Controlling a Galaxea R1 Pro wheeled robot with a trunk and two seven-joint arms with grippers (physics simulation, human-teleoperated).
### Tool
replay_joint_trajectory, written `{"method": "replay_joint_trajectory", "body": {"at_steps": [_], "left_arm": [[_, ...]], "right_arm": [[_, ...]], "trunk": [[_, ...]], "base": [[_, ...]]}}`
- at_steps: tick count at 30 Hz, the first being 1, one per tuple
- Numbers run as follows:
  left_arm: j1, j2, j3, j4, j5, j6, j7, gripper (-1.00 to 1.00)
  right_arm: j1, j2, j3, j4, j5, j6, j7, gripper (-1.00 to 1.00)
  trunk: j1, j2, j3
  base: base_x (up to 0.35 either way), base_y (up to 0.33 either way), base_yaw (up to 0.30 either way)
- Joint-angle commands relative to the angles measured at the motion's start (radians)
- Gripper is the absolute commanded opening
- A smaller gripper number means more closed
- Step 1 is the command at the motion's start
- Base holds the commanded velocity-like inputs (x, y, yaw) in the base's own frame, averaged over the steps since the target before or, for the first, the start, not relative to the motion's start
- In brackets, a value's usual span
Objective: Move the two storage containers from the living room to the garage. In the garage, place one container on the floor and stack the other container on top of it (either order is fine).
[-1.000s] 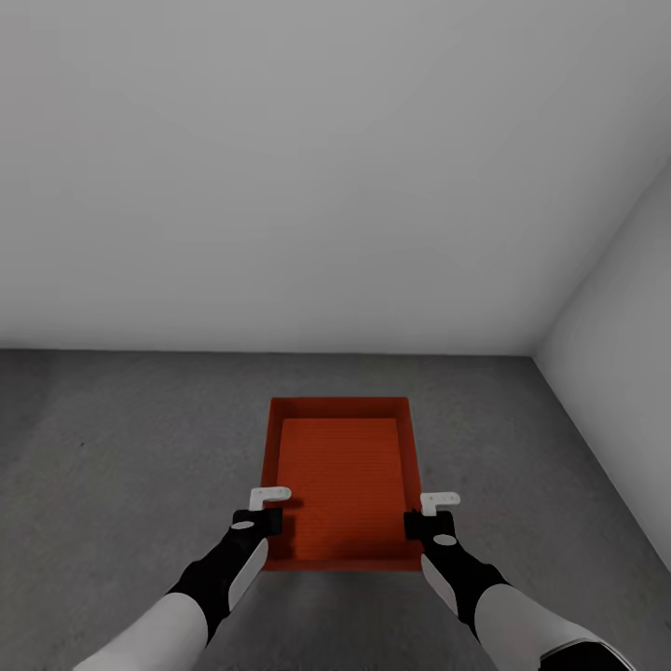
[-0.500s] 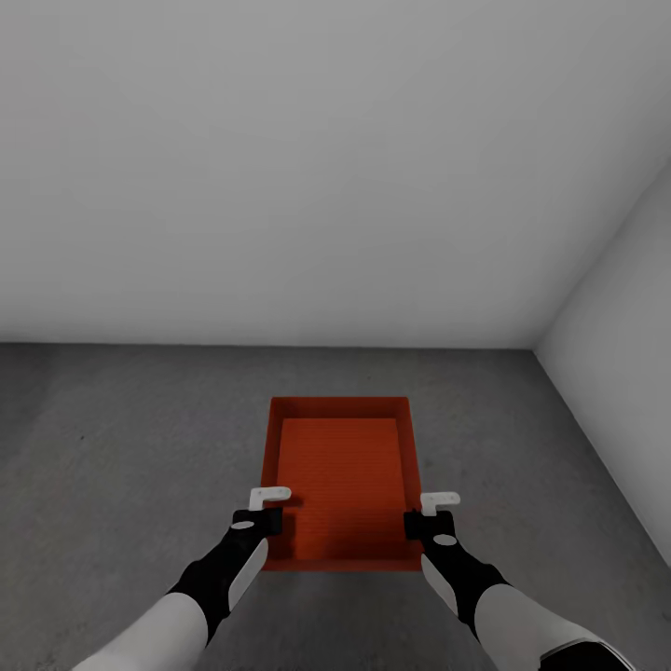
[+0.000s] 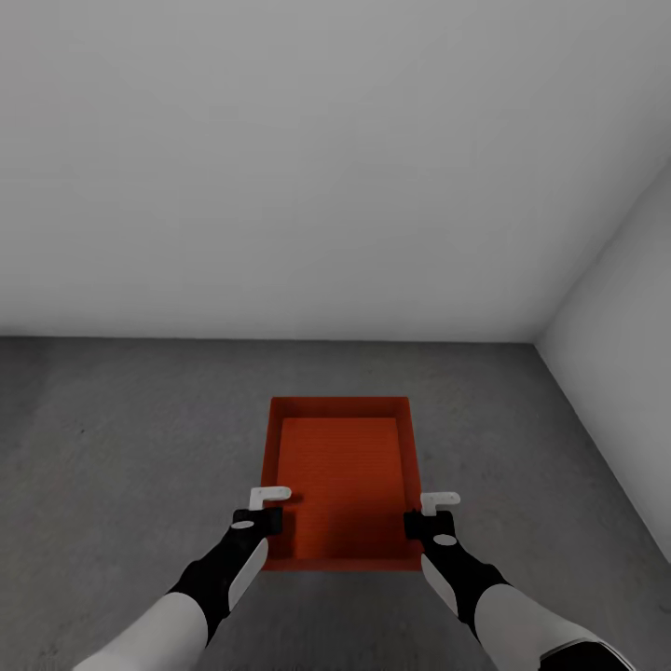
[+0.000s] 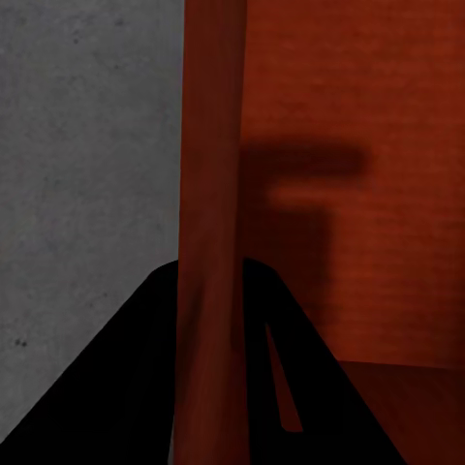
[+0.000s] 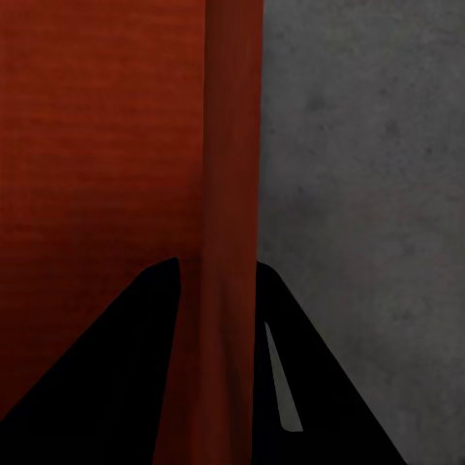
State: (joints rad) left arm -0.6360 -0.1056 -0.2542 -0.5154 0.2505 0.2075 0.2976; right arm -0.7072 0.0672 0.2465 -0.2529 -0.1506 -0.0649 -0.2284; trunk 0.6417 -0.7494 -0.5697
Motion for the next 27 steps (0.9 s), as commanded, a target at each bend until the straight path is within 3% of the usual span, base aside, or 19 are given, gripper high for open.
{"method": "replay_joint_trajectory", "body": {"at_steps": [1, 11, 27], "left_arm": [[-0.001, 0.0, 0.012, -0.032, 0.033, -0.04, 0.028, -1.0], [-0.001, 0.0, 0.012, -0.031, 0.033, -0.04, 0.028, -1.0], [-0.001, 0.0, 0.012, -0.034, 0.034, -0.04, 0.028, -1.0]], "right_arm": [[0.0, 0.014, -0.021, 0.003, -0.015, -0.007, -0.002, -1.0], [0.0, 0.012, -0.021, 0.003, -0.015, -0.011, 0.0, -1.0], [0.0, 0.011, -0.023, 0.003, -0.018, -0.004, 0.003, -1.0]], "trunk": [[0.0, -0.001, -0.003], [0.0, -0.001, -0.017], [0.0, -0.001, -0.018]], "base": [[0.0, 0.0, 0.0], [0.0, 0.0, 0.0], [0.0, 0.0, 0.0]]}}
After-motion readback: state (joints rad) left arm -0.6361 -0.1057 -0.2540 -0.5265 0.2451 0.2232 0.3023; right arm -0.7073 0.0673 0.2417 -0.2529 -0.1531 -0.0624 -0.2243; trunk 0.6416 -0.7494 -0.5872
